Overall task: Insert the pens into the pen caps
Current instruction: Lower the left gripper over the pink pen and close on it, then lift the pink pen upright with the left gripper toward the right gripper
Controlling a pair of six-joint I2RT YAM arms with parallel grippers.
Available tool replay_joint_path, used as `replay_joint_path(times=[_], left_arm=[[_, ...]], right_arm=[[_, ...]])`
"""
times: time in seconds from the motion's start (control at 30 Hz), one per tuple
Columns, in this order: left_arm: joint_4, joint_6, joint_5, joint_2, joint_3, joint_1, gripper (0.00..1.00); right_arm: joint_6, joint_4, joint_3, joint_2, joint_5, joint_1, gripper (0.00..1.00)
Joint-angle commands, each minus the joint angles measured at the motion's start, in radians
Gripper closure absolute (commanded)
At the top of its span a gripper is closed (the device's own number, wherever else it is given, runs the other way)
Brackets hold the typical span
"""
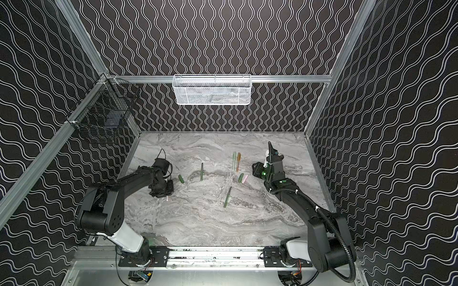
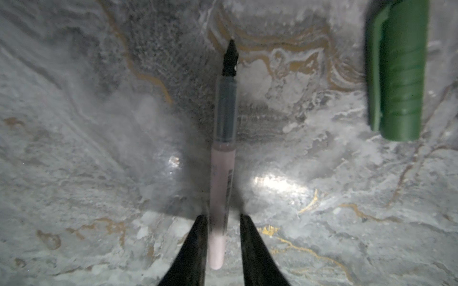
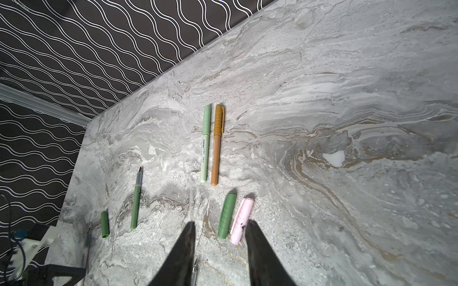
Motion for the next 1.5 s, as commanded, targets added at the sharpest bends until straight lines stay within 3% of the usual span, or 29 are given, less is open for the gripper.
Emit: replay_joint_path(times=[0.0, 0.43, 0.97, 1.17, 1.47], left_arm=[[0.025, 0.016, -0.013, 0.015, 0.010, 0.002, 0.76], [0.032, 0.029, -0.018, 0.020, 0.010, -0.012, 0.89], [0.066, 0.033, -0.112, -0.178, -0.025, -0.139, 0.90], [0.132, 0.088, -0.099, -0.263, -0.026, -0.275, 0.90], [0.363, 0.127, 0.040, -0.358, -0.027, -0.454, 0.91]], right_arm=[[0.013, 0.030, -0.002, -0.004, -0.011, 0.001, 0.63], [0.013, 0.031, -0.008, -0.017, -0.011, 0.000, 0.62], [0.015, 0.048, -0.013, -0.024, -0.051, 0.000, 0.62], [0.009, 0.128, -0.042, -0.032, -0.165, 0.000, 0.62], [0.058, 0.360, -0.101, -0.026, -0.483, 0.003, 0.54]])
